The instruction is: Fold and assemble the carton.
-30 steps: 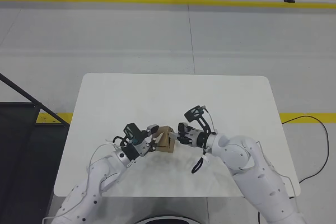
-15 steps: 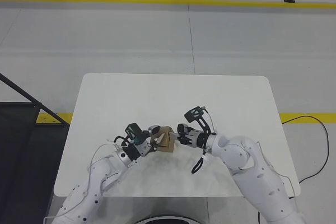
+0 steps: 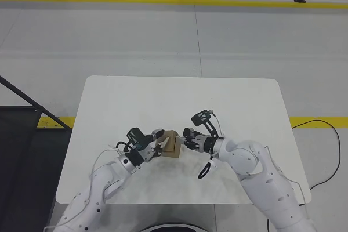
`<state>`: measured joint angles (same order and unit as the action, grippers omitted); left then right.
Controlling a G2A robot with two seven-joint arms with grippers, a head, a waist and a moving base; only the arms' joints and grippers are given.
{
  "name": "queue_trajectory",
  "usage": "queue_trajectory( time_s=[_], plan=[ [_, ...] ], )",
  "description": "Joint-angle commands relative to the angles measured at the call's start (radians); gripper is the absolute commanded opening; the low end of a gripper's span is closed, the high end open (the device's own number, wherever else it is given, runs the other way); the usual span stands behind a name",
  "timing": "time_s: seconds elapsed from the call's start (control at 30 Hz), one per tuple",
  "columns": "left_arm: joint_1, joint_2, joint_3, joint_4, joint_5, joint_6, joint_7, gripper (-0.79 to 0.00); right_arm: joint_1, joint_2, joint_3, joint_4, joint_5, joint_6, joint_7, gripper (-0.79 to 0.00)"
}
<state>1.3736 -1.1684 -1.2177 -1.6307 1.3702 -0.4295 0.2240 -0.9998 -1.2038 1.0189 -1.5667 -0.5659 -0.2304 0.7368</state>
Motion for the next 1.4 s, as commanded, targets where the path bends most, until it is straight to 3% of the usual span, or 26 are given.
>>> queue_trajectory(
  time_s=[0.0,0.33,0.77,1.13,1.2,1.3,1.37],
  plan=[
    [0.007,0.002,-0.011,-0.005,-0.003,0.003,0.0,-0.446,0.0,0.0,0.0,0.001,0.0,-0.001,0.001,-0.4],
    [0.031,0.01,-0.056,-0.013,-0.019,-0.019,-0.025,-0.446,-0.004,0.001,0.009,0.0,0.004,-0.001,-0.003,-0.406],
    [-0.023,0.004,-0.004,0.018,0.0,-0.042,-0.113,-0.449,-0.013,0.004,0.023,-0.007,0.007,0.0,-0.008,-0.4],
    [-0.022,0.004,-0.009,0.009,-0.001,-0.031,-0.109,-0.453,-0.151,0.037,0.182,-0.164,0.013,0.027,-0.053,-0.394],
    [-0.022,0.004,-0.008,0.009,-0.003,-0.031,-0.107,-0.456,-0.185,0.044,0.214,-0.225,-0.003,0.036,-0.051,-0.363],
    [-0.022,0.004,-0.006,0.009,-0.002,-0.031,-0.103,-0.456,-0.226,0.052,0.248,-0.332,-0.043,0.051,-0.041,-0.237],
    [-0.023,0.003,-0.005,0.012,-0.002,-0.031,-0.103,-0.456,-0.241,0.056,0.254,-0.401,-0.073,0.068,-0.014,-0.225]
  ],
)
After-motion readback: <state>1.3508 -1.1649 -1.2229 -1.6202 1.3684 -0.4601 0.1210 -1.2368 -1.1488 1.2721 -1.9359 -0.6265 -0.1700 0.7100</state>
